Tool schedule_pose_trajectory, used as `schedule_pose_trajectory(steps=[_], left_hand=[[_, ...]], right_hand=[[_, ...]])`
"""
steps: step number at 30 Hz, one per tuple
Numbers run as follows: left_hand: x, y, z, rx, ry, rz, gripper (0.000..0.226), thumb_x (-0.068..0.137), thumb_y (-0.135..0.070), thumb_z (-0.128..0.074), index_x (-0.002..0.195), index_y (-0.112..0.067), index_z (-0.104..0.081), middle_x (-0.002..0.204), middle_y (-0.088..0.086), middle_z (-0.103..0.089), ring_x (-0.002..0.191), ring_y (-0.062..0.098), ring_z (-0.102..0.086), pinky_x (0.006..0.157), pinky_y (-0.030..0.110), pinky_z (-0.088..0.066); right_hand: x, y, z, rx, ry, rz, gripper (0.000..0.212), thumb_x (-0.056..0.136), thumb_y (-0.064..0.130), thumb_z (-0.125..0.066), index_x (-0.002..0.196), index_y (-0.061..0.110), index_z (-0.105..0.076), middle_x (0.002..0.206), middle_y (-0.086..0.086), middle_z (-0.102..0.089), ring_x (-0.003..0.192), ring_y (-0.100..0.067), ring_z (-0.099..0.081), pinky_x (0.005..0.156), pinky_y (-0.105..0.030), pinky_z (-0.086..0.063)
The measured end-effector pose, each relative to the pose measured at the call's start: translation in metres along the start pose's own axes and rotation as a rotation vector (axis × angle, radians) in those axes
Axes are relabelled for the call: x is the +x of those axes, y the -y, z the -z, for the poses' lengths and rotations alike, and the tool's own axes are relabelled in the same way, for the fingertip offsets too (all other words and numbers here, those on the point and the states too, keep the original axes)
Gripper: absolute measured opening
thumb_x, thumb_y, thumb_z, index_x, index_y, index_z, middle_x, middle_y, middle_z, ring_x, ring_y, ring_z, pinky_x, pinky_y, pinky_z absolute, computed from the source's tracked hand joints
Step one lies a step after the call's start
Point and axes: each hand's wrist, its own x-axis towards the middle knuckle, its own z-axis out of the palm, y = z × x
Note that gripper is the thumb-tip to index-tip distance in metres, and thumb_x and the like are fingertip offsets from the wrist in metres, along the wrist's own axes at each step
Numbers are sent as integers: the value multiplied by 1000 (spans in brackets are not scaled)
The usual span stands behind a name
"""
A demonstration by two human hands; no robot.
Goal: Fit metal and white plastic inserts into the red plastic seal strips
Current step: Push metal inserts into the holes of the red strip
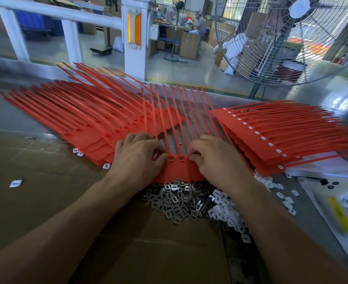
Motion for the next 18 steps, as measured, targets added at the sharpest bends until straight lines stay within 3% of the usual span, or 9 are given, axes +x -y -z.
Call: schedule_pose_trajectory(steps=[11, 18], left_hand=[[1, 1, -1, 6, 5, -12, 16, 95, -47, -60, 104, -39, -71, 122, -15, -56, 121, 14, -40, 95, 31, -20], [0, 0, -1, 6, 6, -6, 16, 95, -47, -60, 105, -40, -71, 123, -14, -55, 121, 14, -40, 99, 34, -24]], right_hand=[[0, -8, -1, 159, -69, -7, 8, 99, 20, -66, 101, 23, -74, 96, 12, -63, 92, -10, -60, 85, -33, -50], [-1, -11, -8, 275, -23, -40, 15, 99, 16, -65, 107, 23, -77, 100, 13, -66, 101, -9, -62, 93, -36, -52]])
